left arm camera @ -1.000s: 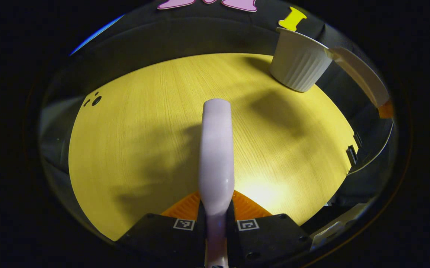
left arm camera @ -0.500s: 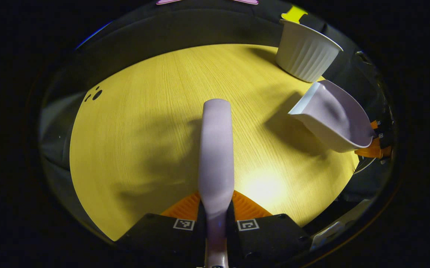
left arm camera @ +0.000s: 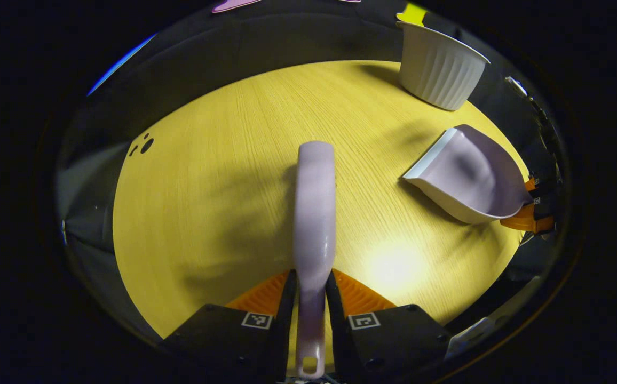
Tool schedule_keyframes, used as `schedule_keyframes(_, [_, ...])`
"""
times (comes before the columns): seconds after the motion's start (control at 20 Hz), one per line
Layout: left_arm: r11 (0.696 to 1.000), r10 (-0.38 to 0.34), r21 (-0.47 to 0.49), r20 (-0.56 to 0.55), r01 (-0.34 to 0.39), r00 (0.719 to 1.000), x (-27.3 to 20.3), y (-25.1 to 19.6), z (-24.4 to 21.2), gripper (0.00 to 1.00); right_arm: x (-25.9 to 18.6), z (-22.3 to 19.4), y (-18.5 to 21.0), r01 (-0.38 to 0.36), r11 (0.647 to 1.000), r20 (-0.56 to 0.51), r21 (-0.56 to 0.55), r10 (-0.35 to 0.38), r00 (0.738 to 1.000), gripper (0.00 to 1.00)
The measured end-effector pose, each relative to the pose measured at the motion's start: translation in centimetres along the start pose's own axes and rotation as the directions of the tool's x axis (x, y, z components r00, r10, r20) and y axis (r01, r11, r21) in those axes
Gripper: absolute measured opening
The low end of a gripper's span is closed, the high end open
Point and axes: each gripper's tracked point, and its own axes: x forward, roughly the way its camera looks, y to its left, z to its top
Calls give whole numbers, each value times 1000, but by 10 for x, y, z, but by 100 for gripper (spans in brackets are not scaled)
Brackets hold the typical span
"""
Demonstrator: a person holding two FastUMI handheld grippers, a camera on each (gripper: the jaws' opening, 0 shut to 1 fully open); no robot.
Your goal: Pick up the small broom and dustpan from the desktop, sweep the trash into the dustpan with the broom, and then empty the trash into the garbage bin.
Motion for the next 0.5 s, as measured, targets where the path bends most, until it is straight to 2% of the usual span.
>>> schedule_keyframes(0.1, [1000,-4,-6,7,4,1000,0,-4,-3,34,-4,-2,0,-6,1000,2,3,6,1000,39])
schedule_keyframes(0.15, [1000,-4,-8,5,4,1000,-2,-5,-5,37,-7,-2,2,-10,1000,8,10,10,1000,43])
schedule_keyframes(0.25, [1000,6,-11,12,-6,1000,-8,2,-6,34,-17,0,2,-15,1000,16,21,14,1000,37])
schedule_keyframes(0.3, [1000,11,-9,16,-11,1000,-11,4,-5,38,-23,1,1,-17,1000,24,25,17,1000,40])
schedule_keyframes(0.5, [999,34,-8,52,-34,998,-33,16,-1,38,-54,5,5,-42,997,86,63,37,996,40])
